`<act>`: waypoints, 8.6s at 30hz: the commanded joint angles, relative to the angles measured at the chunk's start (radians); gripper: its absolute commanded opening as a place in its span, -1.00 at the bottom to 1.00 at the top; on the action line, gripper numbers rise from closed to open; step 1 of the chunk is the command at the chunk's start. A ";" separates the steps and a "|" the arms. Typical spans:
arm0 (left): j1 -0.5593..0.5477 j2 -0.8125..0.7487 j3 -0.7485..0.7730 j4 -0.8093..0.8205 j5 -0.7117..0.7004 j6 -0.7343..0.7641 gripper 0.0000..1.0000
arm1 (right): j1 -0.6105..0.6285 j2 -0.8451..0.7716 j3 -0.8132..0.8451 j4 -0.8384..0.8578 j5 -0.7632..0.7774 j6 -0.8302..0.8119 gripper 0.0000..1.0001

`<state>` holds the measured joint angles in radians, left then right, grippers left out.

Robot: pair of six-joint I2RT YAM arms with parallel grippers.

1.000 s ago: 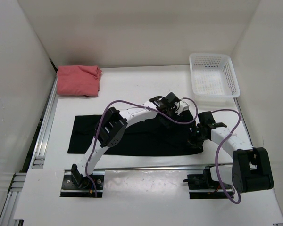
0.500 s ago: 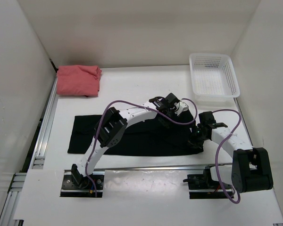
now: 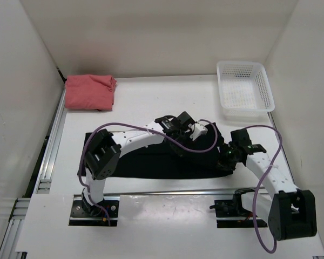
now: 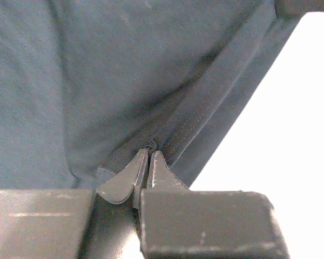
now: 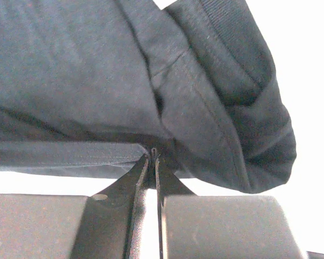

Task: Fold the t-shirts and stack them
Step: Fold the other side of the tshirt into a rectangle, then rotate the tshirt 80 degrees

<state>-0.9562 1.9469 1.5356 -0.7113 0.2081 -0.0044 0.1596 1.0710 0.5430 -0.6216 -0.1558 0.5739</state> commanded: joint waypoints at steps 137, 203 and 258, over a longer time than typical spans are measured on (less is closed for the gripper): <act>0.894 -0.444 -0.431 0.025 -0.432 0.004 1.00 | -0.014 0.075 0.054 -0.150 0.275 0.335 0.49; 1.267 -0.606 -0.632 -0.066 -0.308 0.004 0.66 | 0.273 0.830 1.222 0.034 0.570 0.010 0.98; 1.498 -1.057 -0.588 -0.220 -0.118 0.004 0.95 | 1.189 0.994 0.847 0.094 0.432 1.387 -0.99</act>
<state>0.5350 0.9230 0.9249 -0.9142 0.0383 0.0002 1.3640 2.1216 1.4654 -0.3691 0.2192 1.9865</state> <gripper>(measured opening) 0.976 0.014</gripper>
